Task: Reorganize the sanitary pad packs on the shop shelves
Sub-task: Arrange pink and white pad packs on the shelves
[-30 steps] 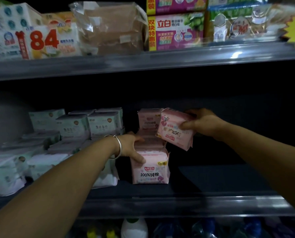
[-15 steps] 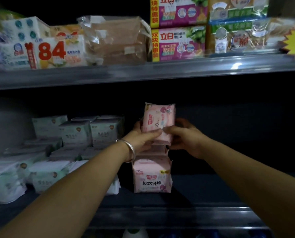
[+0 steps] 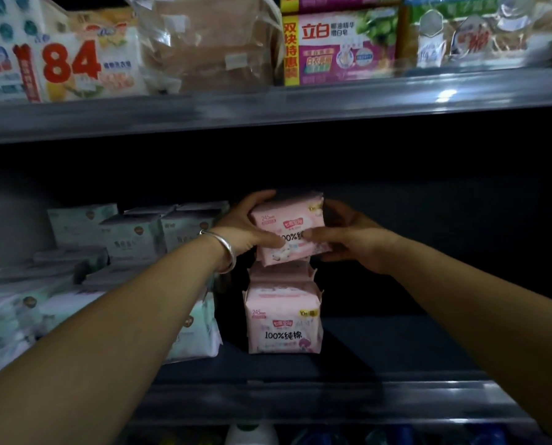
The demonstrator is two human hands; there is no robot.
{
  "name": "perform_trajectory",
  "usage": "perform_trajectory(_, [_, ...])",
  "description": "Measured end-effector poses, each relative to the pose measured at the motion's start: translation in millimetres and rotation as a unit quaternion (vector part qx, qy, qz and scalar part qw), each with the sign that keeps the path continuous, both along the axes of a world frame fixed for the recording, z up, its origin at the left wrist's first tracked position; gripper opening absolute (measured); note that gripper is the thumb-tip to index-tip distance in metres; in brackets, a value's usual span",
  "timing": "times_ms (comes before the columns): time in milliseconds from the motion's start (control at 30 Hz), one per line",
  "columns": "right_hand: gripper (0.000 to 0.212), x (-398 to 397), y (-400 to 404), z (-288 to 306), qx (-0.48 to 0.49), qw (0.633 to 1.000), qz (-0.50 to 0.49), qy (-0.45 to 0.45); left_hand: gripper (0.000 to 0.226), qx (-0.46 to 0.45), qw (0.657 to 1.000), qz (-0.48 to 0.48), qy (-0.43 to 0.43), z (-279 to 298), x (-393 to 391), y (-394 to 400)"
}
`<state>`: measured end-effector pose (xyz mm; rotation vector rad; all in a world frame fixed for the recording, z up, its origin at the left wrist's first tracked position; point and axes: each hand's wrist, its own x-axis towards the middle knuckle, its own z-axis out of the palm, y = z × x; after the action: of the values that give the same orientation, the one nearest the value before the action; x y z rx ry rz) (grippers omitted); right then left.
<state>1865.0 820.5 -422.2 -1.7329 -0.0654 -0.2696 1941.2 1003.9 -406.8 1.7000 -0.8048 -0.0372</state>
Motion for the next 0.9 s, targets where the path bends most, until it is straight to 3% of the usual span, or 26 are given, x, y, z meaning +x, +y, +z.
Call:
perform_trajectory(200, [0.06,18.5,6.7,-9.6,-0.045,0.998,-0.012,0.05,0.105,0.042,0.999,0.006,-0.013,-6.4,7.2,1.4])
perform_trajectory(500, [0.046,49.8,8.8,-21.2,0.054,0.996,-0.073,-0.026,0.098,0.011,0.992,0.105,0.066,-24.0,47.8,-3.4])
perform_trajectory(567, [0.039,55.3,7.0,-18.4,0.064,0.993,-0.08,-0.049,0.086,0.051,0.986,0.139,0.071,-26.0,53.8,-6.1])
perform_trajectory(667, [0.035,63.5,6.9,-19.2,0.025,0.995,-0.084,-0.049,0.051,0.183,0.955,0.231,0.031,-35.0,61.0,-9.2])
perform_trajectory(767, [0.028,74.5,10.0,-26.4,0.021,0.997,-0.067,-0.044,0.02,0.286,0.93,0.231,0.017,-45.2,64.1,-10.2])
perform_trajectory(900, [0.029,87.1,11.4,-39.0,0.021,0.997,-0.065,-0.033,0.025,0.339,0.913,0.227,-0.007,-56.0,72.9,-13.7])
